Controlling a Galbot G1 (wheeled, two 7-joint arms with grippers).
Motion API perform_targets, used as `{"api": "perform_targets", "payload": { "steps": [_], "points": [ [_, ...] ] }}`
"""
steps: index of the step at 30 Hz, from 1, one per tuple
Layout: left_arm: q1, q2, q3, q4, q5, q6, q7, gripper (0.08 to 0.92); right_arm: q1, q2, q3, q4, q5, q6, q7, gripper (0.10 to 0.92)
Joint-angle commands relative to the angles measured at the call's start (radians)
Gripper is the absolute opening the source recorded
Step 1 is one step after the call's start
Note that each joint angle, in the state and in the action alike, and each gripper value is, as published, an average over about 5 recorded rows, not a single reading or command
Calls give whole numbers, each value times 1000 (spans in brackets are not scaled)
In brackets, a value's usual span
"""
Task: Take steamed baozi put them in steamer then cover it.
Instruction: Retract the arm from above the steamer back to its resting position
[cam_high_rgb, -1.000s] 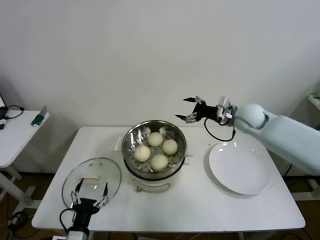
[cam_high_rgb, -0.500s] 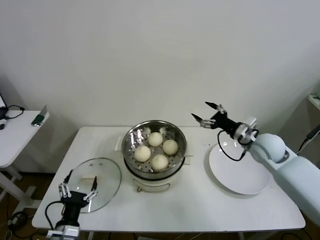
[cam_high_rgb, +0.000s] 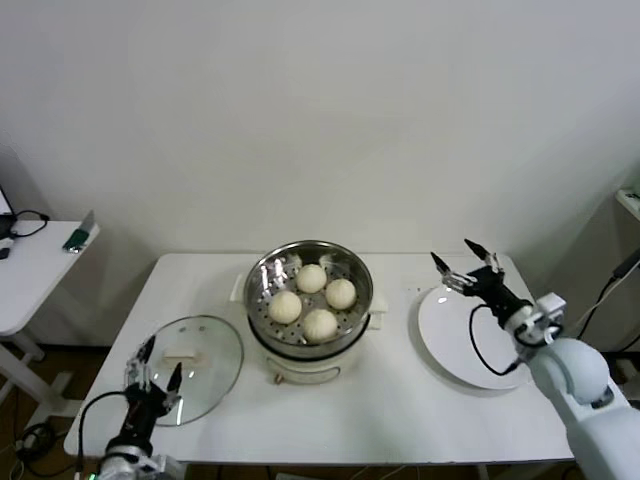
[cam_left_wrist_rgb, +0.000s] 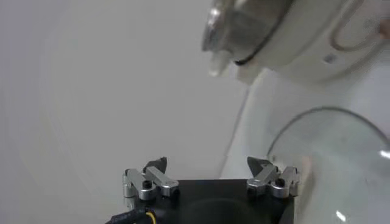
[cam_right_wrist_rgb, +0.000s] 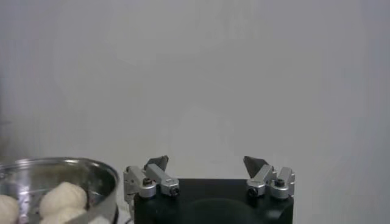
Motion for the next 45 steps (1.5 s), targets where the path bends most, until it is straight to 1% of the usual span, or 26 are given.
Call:
{"api": "perform_targets", "payload": {
  "steps": [1, 4, 12, 21, 28, 39, 42, 45],
  "points": [
    [-101, 19, 40, 210, 320, -10, -63, 823, -231, 158, 220, 41, -75, 6, 19, 823],
    [-142, 21, 41, 275, 340, -23, -88, 823, -237, 170, 231, 35, -84, 6, 19, 823],
    [-235, 34, 40, 413, 353, -42, -101, 823, -236, 180, 250, 6, -103, 11, 15, 823],
    [-308, 52, 44, 501, 352, -51, -145, 823, -240, 200, 249, -20, -134, 27, 4, 823],
    [-358, 61, 62, 527, 352, -50, -158, 823, -245, 219, 246, -27, -163, 38, -4, 823],
    [-392, 63, 93, 544, 332, -49, -161, 823, -249, 243, 245, -36, -194, 52, -13, 823],
    [-393, 63, 95, 552, 325, -58, -160, 801, -250, 249, 245, -38, -204, 54, -14, 823],
    [-392, 64, 97, 551, 316, -60, -158, 732, -248, 253, 245, -39, -209, 57, -15, 823]
  ]
}}
